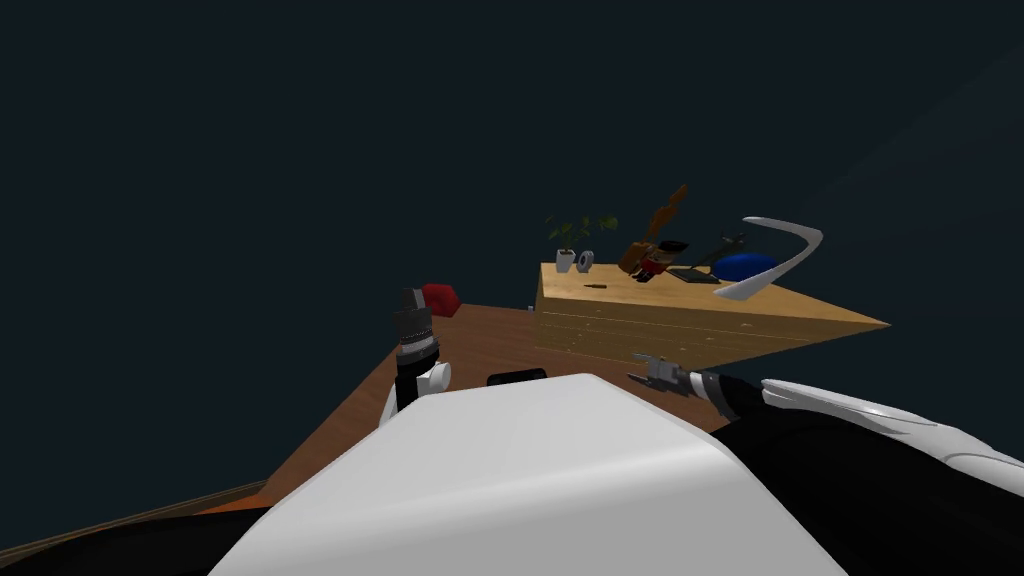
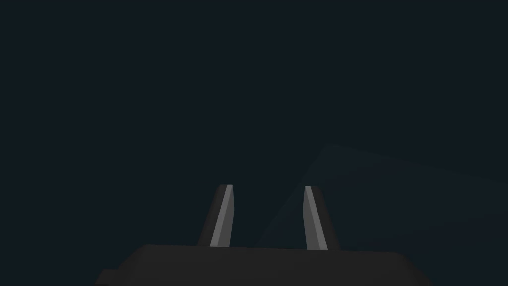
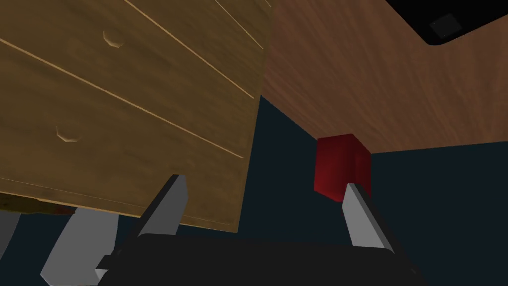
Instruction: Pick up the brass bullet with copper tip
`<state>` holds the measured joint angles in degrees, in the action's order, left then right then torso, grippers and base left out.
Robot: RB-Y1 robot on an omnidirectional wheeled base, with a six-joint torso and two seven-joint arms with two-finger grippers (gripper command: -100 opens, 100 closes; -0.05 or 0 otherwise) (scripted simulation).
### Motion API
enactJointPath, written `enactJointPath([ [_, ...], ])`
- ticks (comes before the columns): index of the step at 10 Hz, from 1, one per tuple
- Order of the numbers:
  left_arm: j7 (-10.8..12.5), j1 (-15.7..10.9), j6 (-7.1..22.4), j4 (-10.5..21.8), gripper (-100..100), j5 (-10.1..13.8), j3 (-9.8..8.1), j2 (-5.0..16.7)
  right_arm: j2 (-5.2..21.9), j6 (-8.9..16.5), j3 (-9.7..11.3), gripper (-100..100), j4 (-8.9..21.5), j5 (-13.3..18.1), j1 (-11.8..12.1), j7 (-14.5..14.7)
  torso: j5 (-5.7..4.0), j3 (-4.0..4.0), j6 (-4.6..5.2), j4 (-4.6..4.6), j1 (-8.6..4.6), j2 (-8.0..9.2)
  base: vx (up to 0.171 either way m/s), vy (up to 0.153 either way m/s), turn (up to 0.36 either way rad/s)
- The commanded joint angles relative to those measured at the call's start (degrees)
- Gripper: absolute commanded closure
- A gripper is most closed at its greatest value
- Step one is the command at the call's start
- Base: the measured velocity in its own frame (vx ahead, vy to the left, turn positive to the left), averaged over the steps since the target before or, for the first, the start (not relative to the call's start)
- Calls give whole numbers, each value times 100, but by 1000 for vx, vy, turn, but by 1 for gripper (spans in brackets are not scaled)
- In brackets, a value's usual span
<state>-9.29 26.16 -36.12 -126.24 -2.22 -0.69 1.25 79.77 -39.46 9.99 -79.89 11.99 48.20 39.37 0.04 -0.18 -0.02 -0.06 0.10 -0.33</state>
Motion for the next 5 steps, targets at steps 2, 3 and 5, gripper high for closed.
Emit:
enactJointPath([
  [2,0,0,0,0,0,0,0,0,442,32,130,-100,490,411,-32,-29,0,-5,-3,-1,2,-10,133,39,173],
  [3,0,0,0,0,0,0,0,0,532,32,130,-100,490,411,-32,-29,0,-16,-5,-6,2,-30,124,15,66],
  [5,0,0,0,0,0,0,0,0,754,68,156,-100,661,589,-7,-46,-1,-11,-3,-4,-2,-19,104,10,103],
])
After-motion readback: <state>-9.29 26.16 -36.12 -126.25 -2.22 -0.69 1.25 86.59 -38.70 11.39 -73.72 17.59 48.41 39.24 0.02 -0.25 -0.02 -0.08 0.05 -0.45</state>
